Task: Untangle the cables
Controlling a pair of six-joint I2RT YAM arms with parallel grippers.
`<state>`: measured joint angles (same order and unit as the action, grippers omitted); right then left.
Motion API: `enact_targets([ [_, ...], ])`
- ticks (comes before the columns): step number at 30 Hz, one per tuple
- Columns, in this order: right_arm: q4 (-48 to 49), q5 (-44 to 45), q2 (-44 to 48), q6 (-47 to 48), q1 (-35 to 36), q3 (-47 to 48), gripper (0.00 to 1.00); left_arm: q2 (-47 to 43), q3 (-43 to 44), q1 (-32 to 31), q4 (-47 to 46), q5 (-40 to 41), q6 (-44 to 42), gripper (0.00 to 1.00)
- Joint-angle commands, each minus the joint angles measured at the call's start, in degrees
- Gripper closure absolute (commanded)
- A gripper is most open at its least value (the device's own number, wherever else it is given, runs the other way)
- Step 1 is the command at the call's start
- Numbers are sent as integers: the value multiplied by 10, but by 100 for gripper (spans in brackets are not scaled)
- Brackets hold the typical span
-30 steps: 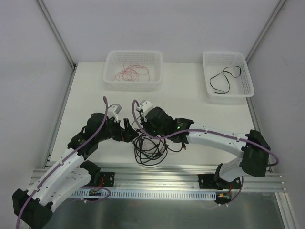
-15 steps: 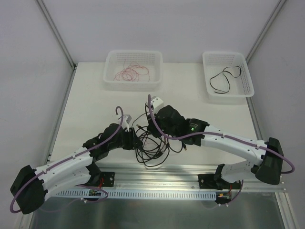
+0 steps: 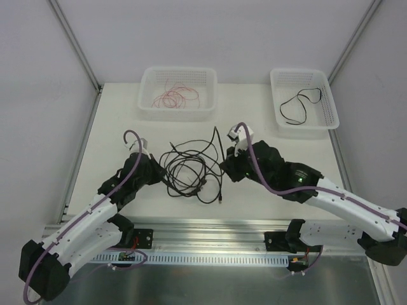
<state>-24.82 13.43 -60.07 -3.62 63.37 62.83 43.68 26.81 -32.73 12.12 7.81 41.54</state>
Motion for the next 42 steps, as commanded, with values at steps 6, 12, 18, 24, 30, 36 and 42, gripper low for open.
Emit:
enact_targets([
  [6,-165,135,156,12,-104,29,99,-1,75,128,72,-5,-12,100],
  [12,-223,135,225,27,-192,39,99,15,146,152,92,-9,-51,100],
  [18,-226,121,215,17,-205,3,99,32,193,153,122,34,-108,100],
  [24,-229,125,185,-4,-262,-51,99,36,241,161,192,180,-204,100],
  [30,-207,49,174,-35,-381,-114,99,33,244,168,212,324,-269,100],
  [36,-191,-15,141,-32,-434,-142,99,50,203,174,211,315,-257,100],
  [42,-127,-125,98,-30,-432,-182,97,52,188,174,171,119,-266,100],
])
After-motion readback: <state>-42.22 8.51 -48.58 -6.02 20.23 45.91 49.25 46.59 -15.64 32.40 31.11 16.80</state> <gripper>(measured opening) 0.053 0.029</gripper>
